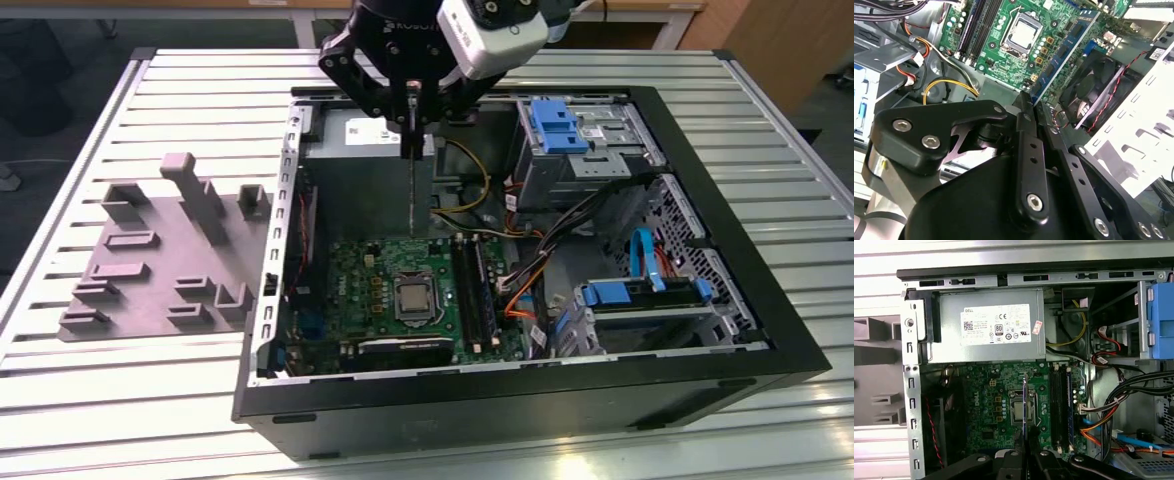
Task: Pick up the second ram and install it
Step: 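Insert the second ram into the second slot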
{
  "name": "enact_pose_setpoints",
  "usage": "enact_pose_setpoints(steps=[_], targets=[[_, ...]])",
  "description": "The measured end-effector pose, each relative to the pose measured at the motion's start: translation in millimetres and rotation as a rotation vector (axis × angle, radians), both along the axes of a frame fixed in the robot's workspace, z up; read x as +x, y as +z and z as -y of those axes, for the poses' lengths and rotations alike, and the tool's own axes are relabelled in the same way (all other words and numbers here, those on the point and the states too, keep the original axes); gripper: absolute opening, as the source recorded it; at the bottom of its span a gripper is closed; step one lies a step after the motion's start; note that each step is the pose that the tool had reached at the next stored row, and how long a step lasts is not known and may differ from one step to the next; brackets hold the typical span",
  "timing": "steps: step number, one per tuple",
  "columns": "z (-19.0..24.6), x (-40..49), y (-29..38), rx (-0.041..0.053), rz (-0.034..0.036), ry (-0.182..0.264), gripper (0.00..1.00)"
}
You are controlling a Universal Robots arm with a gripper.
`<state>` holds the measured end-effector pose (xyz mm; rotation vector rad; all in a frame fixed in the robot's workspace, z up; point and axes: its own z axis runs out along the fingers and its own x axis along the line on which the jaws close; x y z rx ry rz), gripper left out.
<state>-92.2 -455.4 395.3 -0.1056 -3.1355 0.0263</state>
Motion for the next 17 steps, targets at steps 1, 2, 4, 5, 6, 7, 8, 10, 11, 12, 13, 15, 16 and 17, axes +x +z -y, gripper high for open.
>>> enact_pose_setpoints(steps=[1,2,4,5,6,7,8,10,11,12,13,15,16,17], targets=[[0.0,0.0,0.0,0.0,0.0,0.0,0.14],[0.0,0.0,0.0,0.0,0.0,0.0,0.14],[0.0,0.0,0.0,-0.0001,-0.0001,0.0,0.14],[0.0,0.0,0.0,-0.0001,-0.0001,0.0,0.14],[0.0,0.1,0.0,-0.0001,0.0,0.0,0.14],[0.0,0.5,0.1,-0.0001,0.0,0.0,0.14],[0.0,1.3,0.0,-0.0001,-0.0001,0.0,0.14],[0.0,4.2,-0.2,-0.0001,-0.0001,0.0,0.14],[0.0,6.0,-0.3,-0.0001,-0.0001,0.0,0.14],[0.0,7.9,-0.5,-0.0001,0.0,0.0,0.14],[0.0,9.7,-0.7,0.0,0.0,0.0,0.14],[0.0,13.3,-1.4,0.0,0.0,0.0,0.14],[0.0,14.5,-1.9,0.0001,0.0,0.0,0.14],[0.0,15.0,-2.3,0.0002,0.0,0.006,0.14]])
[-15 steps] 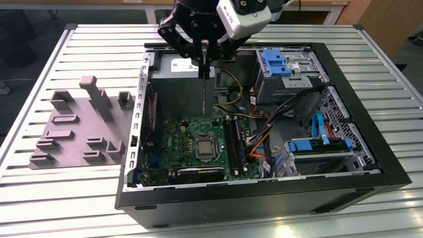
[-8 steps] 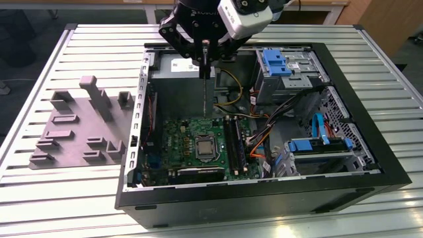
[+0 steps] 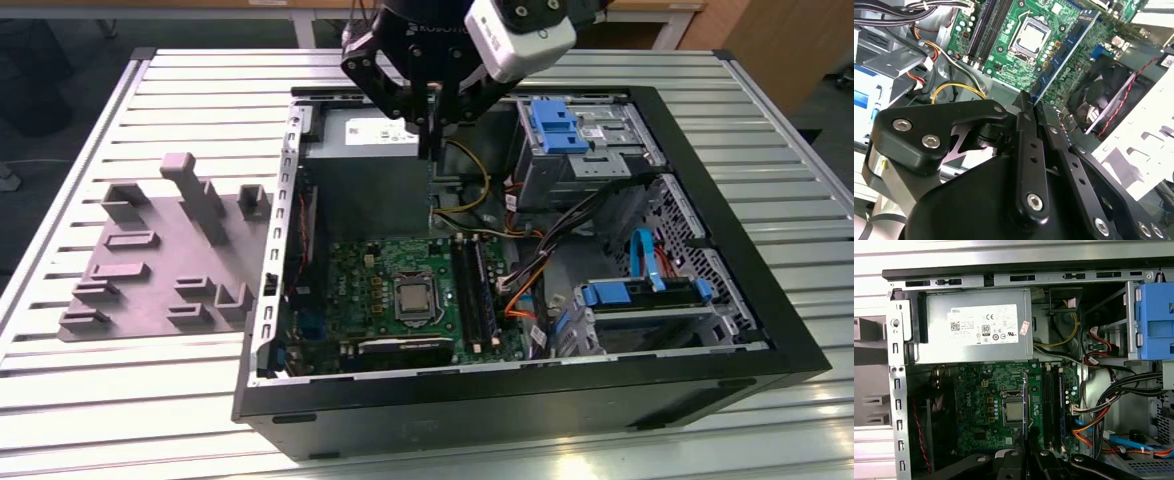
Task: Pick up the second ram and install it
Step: 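Insert the second ram into the second slot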
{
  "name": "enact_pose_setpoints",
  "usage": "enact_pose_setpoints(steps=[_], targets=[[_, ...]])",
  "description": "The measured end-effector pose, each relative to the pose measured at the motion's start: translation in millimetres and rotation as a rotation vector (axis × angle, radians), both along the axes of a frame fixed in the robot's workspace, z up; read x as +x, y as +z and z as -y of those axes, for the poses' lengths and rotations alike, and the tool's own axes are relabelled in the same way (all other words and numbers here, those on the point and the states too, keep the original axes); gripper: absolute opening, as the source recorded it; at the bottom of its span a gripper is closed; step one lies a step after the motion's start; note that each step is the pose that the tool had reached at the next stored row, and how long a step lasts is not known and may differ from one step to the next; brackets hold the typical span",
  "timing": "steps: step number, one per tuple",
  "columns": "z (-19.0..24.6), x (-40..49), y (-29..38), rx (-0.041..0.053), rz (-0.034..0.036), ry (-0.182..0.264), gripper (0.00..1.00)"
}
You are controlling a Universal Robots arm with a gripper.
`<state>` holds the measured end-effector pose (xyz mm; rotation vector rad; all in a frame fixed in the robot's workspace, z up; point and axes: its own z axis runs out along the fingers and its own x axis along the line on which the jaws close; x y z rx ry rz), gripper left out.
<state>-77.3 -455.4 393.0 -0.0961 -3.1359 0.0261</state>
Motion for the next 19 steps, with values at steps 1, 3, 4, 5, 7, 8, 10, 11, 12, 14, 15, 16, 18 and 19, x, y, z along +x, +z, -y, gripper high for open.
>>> enact_pose_setpoints(steps=[1,3,4,5,7,8,10,11,12,14,15,16,18,19], targets=[[-0.1,0.1,-0.3,-0.0002,-0.0001,0.013,0.14],[-0.1,0.3,-1.1,-0.0004,-0.0002,0.045,0.14],[-0.1,1.1,-1.7,-0.0004,-0.0002,0.052,0.14],[0.0,2.2,-2.4,-0.0003,-0.0001,0.053,0.14],[0.0,5.0,-3.6,-0.0001,0.0001,0.053,0.14],[0.0,6.2,-4.2,-0.0001,0.0,0.053,0.14],[0.0,8.6,-5.5,-0.0003,-0.0001,0.053,0.14],[0.0,9.7,-6.4,-0.0003,-0.0001,0.053,0.14],[0.0,10.5,-7.6,-0.0004,-0.0002,0.053,0.14],[0.0,11.8,-10.6,-0.0002,0.0,0.053,0.14],[0.0,12.4,-12.1,-0.0002,0.0,0.053,0.14],[0.0,12.9,-13.6,-0.0003,-0.0001,0.053,0.14],[0.0,13.5,-17.1,-0.0002,-0.0001,0.053,0.14],[0.0,13.6,-18.7,-0.0003,-0.0001,0.053,0.14]])
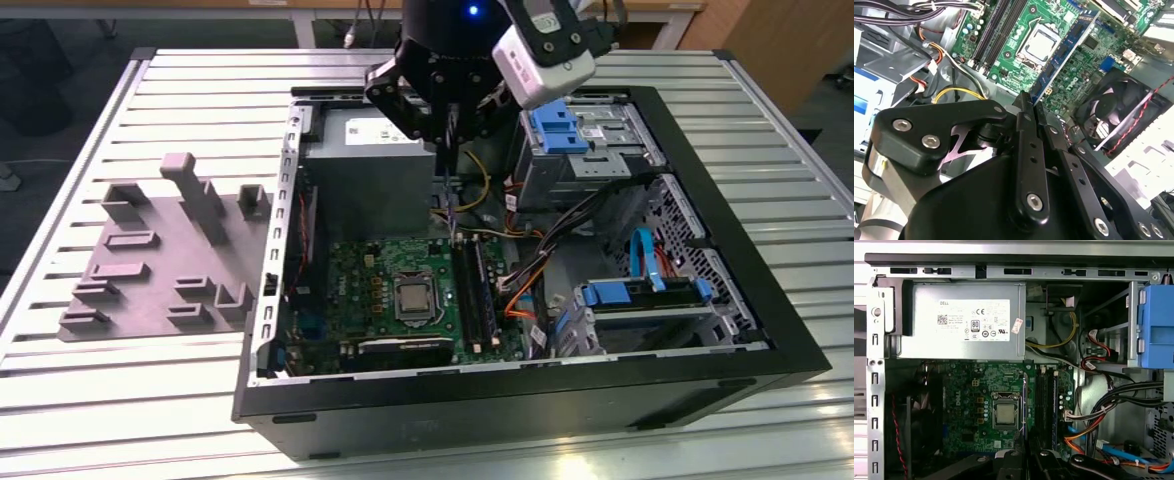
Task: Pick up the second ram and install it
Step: 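Insert the second ram into the second slot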
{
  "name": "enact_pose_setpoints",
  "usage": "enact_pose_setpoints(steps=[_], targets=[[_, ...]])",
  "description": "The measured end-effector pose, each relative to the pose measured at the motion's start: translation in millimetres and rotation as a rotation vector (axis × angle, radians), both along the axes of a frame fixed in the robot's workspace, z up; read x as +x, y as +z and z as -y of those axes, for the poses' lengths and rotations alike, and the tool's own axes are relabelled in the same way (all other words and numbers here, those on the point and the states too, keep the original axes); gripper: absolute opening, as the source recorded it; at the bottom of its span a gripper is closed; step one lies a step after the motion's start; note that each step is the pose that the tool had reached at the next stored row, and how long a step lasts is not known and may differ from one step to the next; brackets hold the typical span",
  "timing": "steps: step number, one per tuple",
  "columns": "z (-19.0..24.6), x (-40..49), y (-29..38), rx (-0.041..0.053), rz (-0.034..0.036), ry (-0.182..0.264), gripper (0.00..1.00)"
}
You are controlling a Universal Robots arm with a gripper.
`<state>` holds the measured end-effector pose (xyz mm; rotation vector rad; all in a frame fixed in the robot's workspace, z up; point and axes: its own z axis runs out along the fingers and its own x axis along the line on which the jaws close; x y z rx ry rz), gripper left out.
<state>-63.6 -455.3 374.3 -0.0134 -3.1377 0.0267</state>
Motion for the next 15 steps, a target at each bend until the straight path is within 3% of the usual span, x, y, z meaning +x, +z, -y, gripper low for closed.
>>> enact_pose_setpoints(steps=[10,15], targets=[[0.0,0.2,-2.9,0.0,0.0,0.0,0.14],[0.0,5.2,-5.0,0.0,0.0,0.0,0.14]])
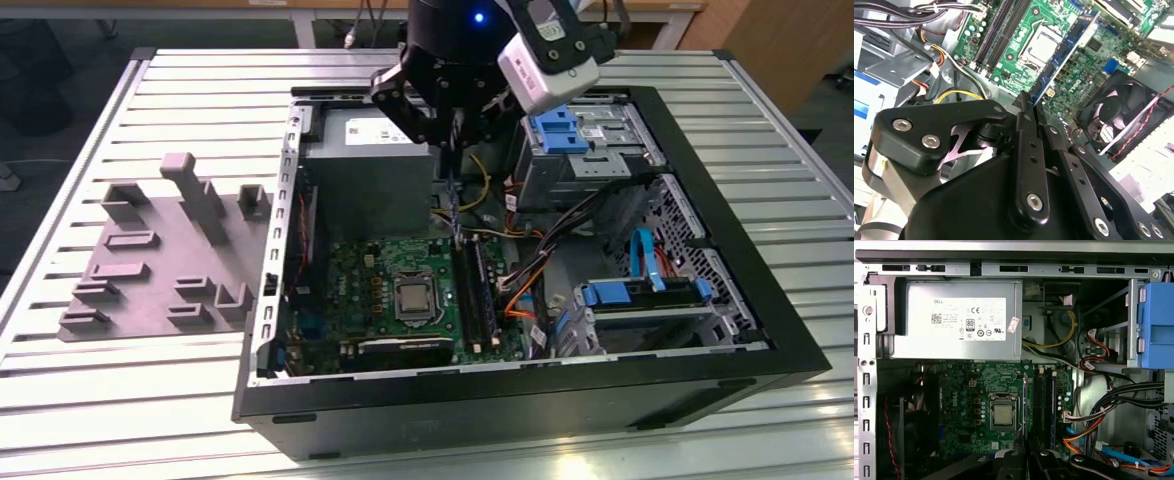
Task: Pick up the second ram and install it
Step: 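Insert the second ram into the second slot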
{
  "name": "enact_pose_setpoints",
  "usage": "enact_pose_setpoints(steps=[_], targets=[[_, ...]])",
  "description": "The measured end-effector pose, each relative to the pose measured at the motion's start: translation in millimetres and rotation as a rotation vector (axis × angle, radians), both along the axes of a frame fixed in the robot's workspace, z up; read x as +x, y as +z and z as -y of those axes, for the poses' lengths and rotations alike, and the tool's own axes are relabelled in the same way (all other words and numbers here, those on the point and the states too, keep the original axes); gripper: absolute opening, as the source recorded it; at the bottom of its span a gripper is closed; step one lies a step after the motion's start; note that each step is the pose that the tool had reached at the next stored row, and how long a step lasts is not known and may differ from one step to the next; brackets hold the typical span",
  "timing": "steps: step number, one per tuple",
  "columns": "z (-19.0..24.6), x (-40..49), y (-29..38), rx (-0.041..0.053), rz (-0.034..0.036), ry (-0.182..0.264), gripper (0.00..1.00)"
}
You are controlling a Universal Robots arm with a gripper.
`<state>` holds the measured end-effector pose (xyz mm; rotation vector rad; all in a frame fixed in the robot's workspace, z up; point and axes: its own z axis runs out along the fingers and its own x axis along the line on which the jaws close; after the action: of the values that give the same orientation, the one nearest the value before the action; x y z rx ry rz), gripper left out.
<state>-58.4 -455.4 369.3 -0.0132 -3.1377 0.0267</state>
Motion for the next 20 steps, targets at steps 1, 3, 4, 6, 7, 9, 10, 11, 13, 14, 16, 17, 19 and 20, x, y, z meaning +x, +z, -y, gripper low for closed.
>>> enact_pose_setpoints(steps=[1,3,4,6,7,9,10,11,13,14,16,17,19,20], targets=[[0.0,0.9,-0.9,0.0,0.0,0.0,0.14],[0.0,2.0,-3.2,0.0001,0.0,0.0,0.14],[0.0,2.2,-4.7,0.0,0.0,0.0,0.14],[0.0,3.0,-8.3,0.0,0.0,0.0,0.14],[0.1,3.4,-10.0,0.0,0.0,0.0,0.14],[0.4,5.1,-13.5,-0.0001,0.0,0.0,0.14],[0.4,6.6,-15.3,0.0,0.0,0.0,0.14],[0.4,8.5,-17.1,0.0001,0.0,0.0,0.14],[0.4,11.5,-20.9,0.0001,0.0,0.0,0.14],[0.4,12.4,-22.7,0.0001,0.0,0.0,0.14],[0.4,13.2,-26.2,0.0,0.0,0.0,0.14],[0.4,13.3,-28.0,0.0,0.0,0.0,0.14],[0.4,13.5,-31.1,0.0001,0.0,0.0,0.14],[0.4,13.5,-31.1,-0.0003,-0.0001,0.0,0.14]])
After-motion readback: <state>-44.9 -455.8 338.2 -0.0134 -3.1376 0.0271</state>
